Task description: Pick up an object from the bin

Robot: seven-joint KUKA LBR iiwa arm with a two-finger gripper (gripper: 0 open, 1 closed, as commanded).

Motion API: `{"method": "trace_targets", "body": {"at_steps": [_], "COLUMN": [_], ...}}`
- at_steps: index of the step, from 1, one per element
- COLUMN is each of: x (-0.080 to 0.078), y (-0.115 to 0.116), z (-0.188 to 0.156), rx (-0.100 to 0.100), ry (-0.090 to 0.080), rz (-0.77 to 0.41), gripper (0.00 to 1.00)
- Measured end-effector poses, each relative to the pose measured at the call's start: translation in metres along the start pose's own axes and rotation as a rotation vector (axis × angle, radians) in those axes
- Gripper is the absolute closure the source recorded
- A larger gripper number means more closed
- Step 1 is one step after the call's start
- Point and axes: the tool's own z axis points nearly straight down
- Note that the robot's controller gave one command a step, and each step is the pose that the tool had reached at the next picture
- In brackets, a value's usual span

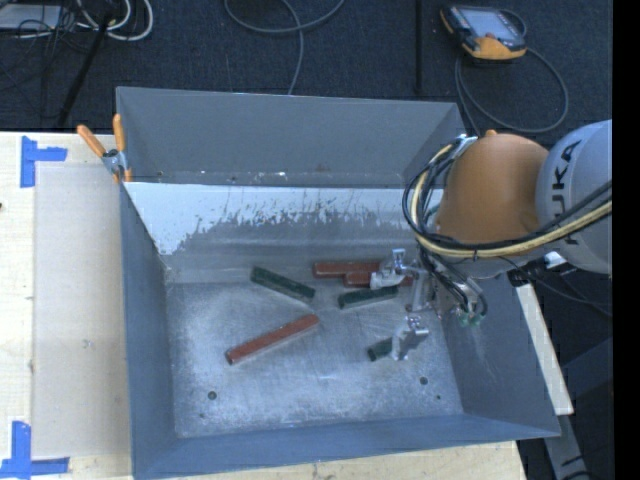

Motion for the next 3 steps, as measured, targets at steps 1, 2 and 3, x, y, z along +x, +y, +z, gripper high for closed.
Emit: {"method": "trace_targets", "body": {"at_steps": [1,2,3], "x": [0.011,0.002,0.002], "y": [-0.045,-0.024,-0.024], "z": [0.050,0.081,0.081], "rx": [-0.001,0.001,0.001], "ry": [0.009,0.000,0.000], "rz": [0.059,-0.130,-0.130], "gripper": [0.00,1.00,1.00]}}
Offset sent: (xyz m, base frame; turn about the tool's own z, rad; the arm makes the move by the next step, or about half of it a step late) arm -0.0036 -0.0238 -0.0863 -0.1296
